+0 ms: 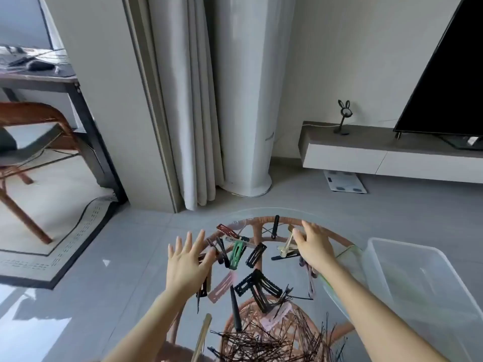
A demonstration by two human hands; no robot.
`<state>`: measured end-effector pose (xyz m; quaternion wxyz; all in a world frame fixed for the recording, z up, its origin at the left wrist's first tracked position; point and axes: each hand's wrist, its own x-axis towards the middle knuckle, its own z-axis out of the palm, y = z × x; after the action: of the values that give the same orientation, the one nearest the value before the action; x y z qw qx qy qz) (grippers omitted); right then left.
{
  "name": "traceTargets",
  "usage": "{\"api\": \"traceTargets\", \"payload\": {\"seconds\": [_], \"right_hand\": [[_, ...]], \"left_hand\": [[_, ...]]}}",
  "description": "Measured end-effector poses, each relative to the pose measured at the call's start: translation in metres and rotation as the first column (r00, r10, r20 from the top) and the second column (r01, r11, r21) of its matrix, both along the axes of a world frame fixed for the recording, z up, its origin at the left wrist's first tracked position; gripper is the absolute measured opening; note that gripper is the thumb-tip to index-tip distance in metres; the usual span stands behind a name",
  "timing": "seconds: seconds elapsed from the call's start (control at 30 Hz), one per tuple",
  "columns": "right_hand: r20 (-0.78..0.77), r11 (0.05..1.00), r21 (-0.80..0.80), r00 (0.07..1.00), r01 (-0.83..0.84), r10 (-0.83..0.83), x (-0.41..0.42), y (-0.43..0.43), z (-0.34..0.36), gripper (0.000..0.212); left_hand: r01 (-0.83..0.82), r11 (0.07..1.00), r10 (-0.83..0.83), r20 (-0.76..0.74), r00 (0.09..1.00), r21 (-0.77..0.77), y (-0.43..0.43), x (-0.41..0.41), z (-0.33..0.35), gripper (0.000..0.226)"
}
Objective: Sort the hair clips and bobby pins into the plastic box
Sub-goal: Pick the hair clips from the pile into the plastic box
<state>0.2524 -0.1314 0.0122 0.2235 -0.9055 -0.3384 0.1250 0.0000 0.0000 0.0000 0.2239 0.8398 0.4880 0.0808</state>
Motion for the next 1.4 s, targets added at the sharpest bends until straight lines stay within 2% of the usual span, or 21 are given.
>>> {"api": "traceTargets", "payload": {"seconds": [0.1,0.2,0.27,0.33,0.37,0.4,0.47,0.53,0.57,0.67,0.73,0.8,0.9,1.0,1.1,1.17,1.27,1.33,1.4], "right_hand": [[0.093,0.984,-0.171,0.993,-0.059,0.075,-0.015,0.009,-0.012,0.054],[0.118,0.983,-0.140,0.984,-0.116,0.132,-0.047,0.001,-0.015,0.052],[0.083,0.973,-0.124,0.975,-0.195,0.206,-0.068,-0.008,-0.012,0.057],[0.024,0.946,-0.072,0.948,-0.316,0.318,-0.091,-0.017,-0.006,0.072],[-0.019,0.938,-0.014,0.938,-0.347,0.347,-0.098,-0.020,-0.004,0.070],[-0.063,0.934,0.059,0.933,-0.351,0.355,-0.101,-0.022,-0.001,0.060],[-0.070,0.935,0.192,0.946,-0.298,0.316,-0.090,-0.020,0.007,0.043],[-0.023,0.943,0.256,0.974,-0.212,0.226,-0.064,-0.006,0.010,0.039],[-0.019,0.954,0.244,0.982,-0.175,0.185,-0.048,0.004,0.010,0.039],[-0.059,0.992,0.094,0.994,-0.081,0.087,-0.011,0.037,0.001,0.047],[-0.003,0.996,0.017,0.996,-0.086,0.086,-0.010,0.056,-0.006,0.050],[0.029,0.982,-0.016,0.982,-0.187,0.188,-0.028,0.066,-0.011,0.048],[-0.037,0.943,0.040,0.943,-0.331,0.332,-0.065,0.063,-0.009,0.042],[-0.165,0.931,0.190,0.924,-0.313,0.344,-0.085,0.045,-0.003,0.040],[-0.340,0.914,0.304,0.866,-0.268,0.367,-0.090,0.020,0.014,0.040],[-0.378,0.900,0.363,0.844,-0.241,0.379,-0.088,-0.002,0.028,0.040],[-0.321,0.895,0.422,0.900,-0.143,0.295,-0.082,-0.043,0.037,0.037],[-0.280,0.906,0.414,0.935,-0.087,0.217,-0.081,-0.073,0.031,0.036],[-0.259,0.933,0.351,0.949,-0.081,0.180,-0.087,-0.095,0.018,0.038]], "left_hand": [[0.113,0.991,-0.113,-0.009,0.994,0.075,-0.010,0.017,-0.003,0.086],[0.172,0.979,-0.178,0.047,0.983,0.108,-0.019,0.021,-0.008,0.090],[0.222,0.970,-0.231,0.096,0.968,0.100,-0.022,0.019,-0.008,0.082],[0.247,0.968,-0.252,0.202,0.946,0.050,-0.028,0.017,-0.005,0.066],[0.235,0.972,-0.233,0.270,0.934,0.025,-0.028,0.015,-0.002,0.058],[0.199,0.980,-0.193,0.334,0.923,0.014,-0.026,0.014,0.001,0.049],[0.124,0.992,-0.121,0.410,0.904,0.020,-0.014,0.013,0.006,0.042],[0.086,0.994,-0.103,0.395,0.913,0.060,0.005,0.019,0.008,0.049],[0.084,0.994,-0.101,0.341,0.935,0.063,0.015,0.025,0.007,0.050],[0.147,0.989,-0.144,0.176,0.974,-0.003,0.029,0.048,0.002,0.052],[0.248,0.968,-0.250,0.111,0.962,0.027,0.026,0.064,0.000,0.054],[0.330,0.944,-0.330,0.109,0.938,0.023,0.016,0.076,0.000,0.053],[0.311,0.945,-0.281,0.229,0.932,-0.104,0.004,0.084,0.004,0.046],[0.265,0.932,-0.125,0.469,0.875,-0.246,-0.004,0.077,0.015,0.037],[0.315,0.892,-0.109,0.521,0.846,-0.325,-0.007,0.059,0.026,0.033],[0.309,0.885,-0.075,0.549,0.832,-0.347,-0.010,0.041,0.030,0.030],[0.181,0.967,-0.063,0.523,0.850,-0.178,-0.022,0.003,0.036,0.018],[0.117,0.992,-0.084,0.405,0.911,-0.056,-0.034,-0.023,0.032,0.032],[0.106,0.994,-0.089,0.297,0.951,-0.040,-0.048,-0.038,0.020,0.054]]}}
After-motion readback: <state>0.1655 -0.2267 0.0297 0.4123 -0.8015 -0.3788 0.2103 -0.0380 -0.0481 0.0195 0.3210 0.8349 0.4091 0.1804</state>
